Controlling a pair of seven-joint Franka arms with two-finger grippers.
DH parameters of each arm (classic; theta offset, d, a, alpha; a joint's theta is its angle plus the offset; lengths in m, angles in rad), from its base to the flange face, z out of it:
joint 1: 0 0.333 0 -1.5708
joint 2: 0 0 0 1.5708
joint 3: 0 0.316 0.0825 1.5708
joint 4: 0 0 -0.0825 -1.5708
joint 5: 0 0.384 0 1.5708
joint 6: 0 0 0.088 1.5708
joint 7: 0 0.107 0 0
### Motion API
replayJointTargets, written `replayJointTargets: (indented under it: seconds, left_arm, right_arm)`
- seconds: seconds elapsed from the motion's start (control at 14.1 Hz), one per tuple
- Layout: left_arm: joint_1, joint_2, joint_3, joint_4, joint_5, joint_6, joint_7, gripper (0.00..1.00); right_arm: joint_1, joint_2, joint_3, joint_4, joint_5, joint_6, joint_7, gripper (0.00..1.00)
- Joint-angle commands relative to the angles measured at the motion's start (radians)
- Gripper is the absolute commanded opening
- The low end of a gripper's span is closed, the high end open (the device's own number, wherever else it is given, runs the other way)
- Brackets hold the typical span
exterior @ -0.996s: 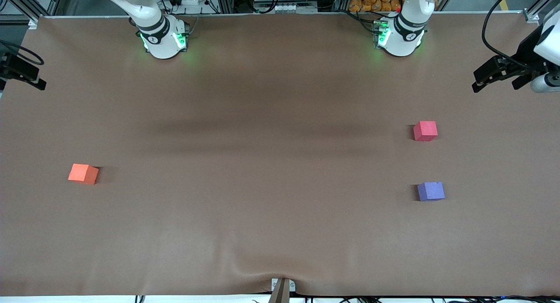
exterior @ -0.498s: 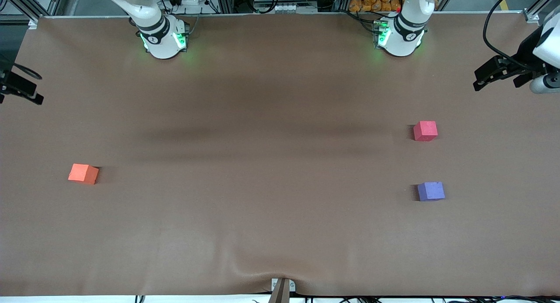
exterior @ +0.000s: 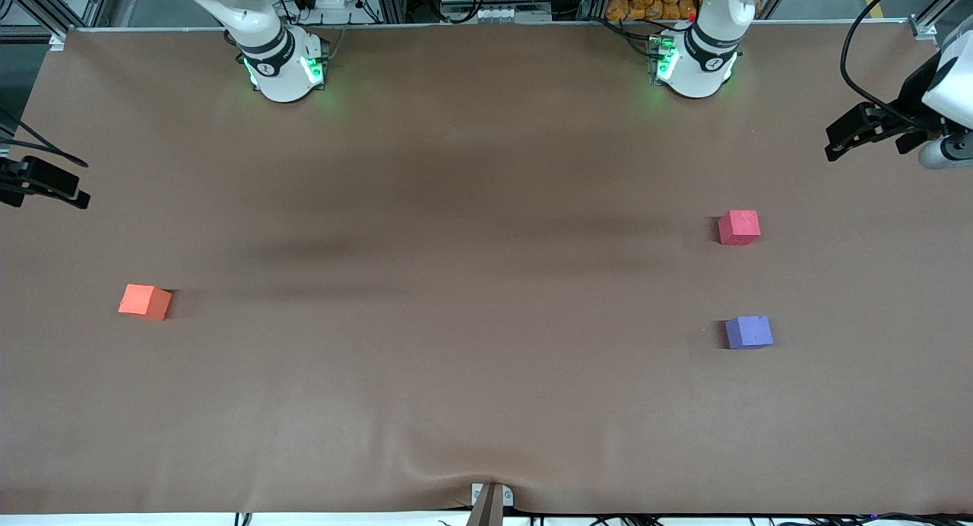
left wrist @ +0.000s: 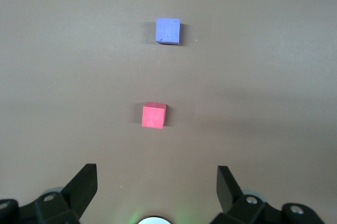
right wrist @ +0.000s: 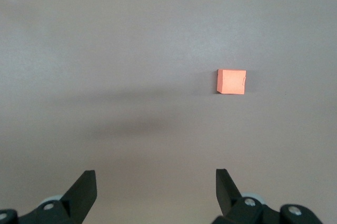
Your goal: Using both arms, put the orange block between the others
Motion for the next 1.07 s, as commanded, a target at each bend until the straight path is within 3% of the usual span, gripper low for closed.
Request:
replayJointTargets:
  seconds: [0.0, 0.5, 0.78, 1.0]
  left_arm:
    - [0.009, -0.006, -0.007, -0.025, 0.025, 0.02, 0.017, 1.0]
    - [0.008, -0.004, -0.007, -0.025, 0.025, 0.025, 0.017, 1.0]
    - [0.008, -0.001, -0.007, -0.024, 0.023, 0.026, 0.019, 1.0]
    - [0.006, 0.001, -0.009, -0.024, 0.023, 0.028, 0.019, 1.0]
  right_arm:
    - [-0.007, 0.016, 0.011, 0.002, -0.002, 0.012, 0.007, 1.0]
    - [-0.01, 0.092, 0.012, 0.002, -0.038, 0.032, 0.007, 1.0]
    - [-0.051, 0.22, 0.009, 0.013, -0.038, 0.046, 0.009, 1.0]
    - [-0.045, 0.308, 0.009, 0.013, -0.042, 0.168, 0.007, 1.0]
